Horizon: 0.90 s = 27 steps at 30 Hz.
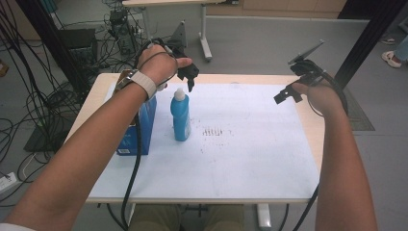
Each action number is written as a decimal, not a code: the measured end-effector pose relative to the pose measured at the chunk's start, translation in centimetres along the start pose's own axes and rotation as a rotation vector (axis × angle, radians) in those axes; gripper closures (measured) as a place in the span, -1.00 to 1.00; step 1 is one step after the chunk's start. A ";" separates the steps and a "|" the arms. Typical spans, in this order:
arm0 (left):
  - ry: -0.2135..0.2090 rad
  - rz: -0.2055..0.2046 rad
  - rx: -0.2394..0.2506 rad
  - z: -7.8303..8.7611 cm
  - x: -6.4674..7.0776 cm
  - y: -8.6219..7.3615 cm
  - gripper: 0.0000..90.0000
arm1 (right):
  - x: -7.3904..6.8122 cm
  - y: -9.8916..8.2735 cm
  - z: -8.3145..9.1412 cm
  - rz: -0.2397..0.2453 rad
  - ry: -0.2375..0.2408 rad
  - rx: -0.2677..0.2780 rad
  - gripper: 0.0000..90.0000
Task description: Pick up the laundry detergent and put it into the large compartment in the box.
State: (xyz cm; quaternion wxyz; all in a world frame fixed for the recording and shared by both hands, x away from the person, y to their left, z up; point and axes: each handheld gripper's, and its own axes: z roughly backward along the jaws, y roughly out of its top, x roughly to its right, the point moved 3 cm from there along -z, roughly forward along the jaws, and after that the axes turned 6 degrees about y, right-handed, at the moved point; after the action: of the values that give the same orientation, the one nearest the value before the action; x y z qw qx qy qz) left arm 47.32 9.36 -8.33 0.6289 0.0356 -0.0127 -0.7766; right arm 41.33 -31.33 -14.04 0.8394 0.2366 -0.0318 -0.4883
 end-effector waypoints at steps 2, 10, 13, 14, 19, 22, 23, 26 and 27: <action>0.000 0.009 -0.007 -0.2 -0.1 0.3 -0.78 | 0.0 0.0 0.0 0.001 0.000 0.001 -0.83; 0.005 0.036 -0.013 -0.7 -0.2 0.8 -0.77 | 0.1 0.0 0.0 -0.003 0.000 0.000 -0.83; 0.016 0.042 -0.013 -1.1 -0.1 0.9 -0.78 | 0.0 0.1 -0.1 0.001 0.002 0.000 -0.83; 0.016 0.038 -0.016 -1.3 0.0 1.0 -0.78 | 0.0 0.1 -0.1 0.003 0.002 -0.001 -0.83; 0.007 0.036 -0.021 -2.0 0.5 1.2 -0.78 | -0.1 0.2 -0.1 0.005 0.003 -0.002 -0.83; 0.006 0.029 -0.025 -2.3 0.7 1.3 -0.78 | -0.2 0.3 -0.2 0.009 0.003 -0.001 -0.83; 0.008 0.026 -0.028 -2.4 0.7 1.4 -0.78 | -0.2 0.3 -0.2 0.007 0.004 -0.002 -0.83; 0.006 0.028 -0.023 -2.5 0.7 1.3 -0.77 | -0.1 0.2 -0.2 0.005 0.002 -0.003 -0.83; 0.007 0.024 -0.024 -2.5 0.7 1.3 -0.77 | -0.1 0.2 -0.1 0.004 0.001 -0.002 -0.83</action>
State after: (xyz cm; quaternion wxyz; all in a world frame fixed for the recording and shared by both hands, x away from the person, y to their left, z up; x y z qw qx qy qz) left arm 48.66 8.51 -10.78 0.6387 0.0306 -0.0019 -0.7688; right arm 41.48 -31.10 -14.07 0.8405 0.2361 -0.0314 -0.4866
